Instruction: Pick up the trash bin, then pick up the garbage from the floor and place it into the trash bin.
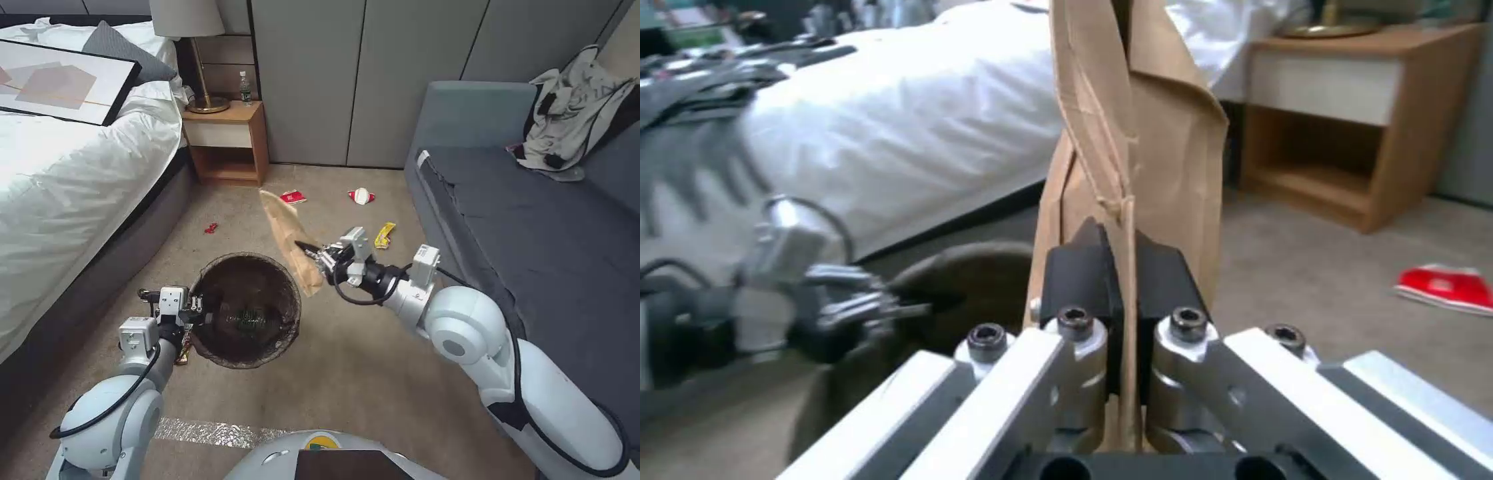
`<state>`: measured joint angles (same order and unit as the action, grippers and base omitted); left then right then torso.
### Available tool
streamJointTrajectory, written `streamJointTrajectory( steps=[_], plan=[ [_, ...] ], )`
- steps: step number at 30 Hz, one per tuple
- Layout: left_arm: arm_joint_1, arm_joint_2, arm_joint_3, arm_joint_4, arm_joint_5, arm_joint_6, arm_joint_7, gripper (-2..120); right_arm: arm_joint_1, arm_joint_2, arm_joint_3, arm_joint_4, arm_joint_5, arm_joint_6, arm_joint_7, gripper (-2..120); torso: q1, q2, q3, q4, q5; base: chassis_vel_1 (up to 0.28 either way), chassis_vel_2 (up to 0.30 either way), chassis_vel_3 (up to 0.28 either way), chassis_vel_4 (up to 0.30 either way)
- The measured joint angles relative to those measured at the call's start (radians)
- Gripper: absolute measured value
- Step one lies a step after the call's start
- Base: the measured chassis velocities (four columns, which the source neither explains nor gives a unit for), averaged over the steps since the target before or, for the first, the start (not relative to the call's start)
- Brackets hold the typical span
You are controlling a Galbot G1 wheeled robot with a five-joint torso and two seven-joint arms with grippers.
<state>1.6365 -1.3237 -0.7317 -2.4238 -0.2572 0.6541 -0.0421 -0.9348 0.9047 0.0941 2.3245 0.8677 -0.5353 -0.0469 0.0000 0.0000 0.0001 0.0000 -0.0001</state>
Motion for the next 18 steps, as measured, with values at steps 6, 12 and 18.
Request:
streamJointTrajectory(
  steps=[6,12,18],
  plan=[
    [-0.005,0.004,0.002,0.003,0.000,0.005,-0.001,3,0.028,0.001,-0.063,0.003,0.000,-0.005,0.003,0,0.000,0.000,0.000,-0.0001,0.0000,0.000,0.000,0.000,0.000],
    [-0.008,0.006,0.005,0.005,-0.002,0.011,-0.001,3,0.078,0.005,-0.156,0.002,-0.001,-0.012,0.013,0,0.000,0.000,0.000,0.0000,-0.0001,0.000,0.000,0.000,0.000],
    [-0.011,0.008,0.006,0.008,-0.004,0.014,-0.002,3,0.144,0.014,-0.282,-0.018,-0.004,-0.022,0.052,0,0.000,0.000,0.000,0.0000,-0.0001,0.000,0.000,0.000,0.000]
  ],
)
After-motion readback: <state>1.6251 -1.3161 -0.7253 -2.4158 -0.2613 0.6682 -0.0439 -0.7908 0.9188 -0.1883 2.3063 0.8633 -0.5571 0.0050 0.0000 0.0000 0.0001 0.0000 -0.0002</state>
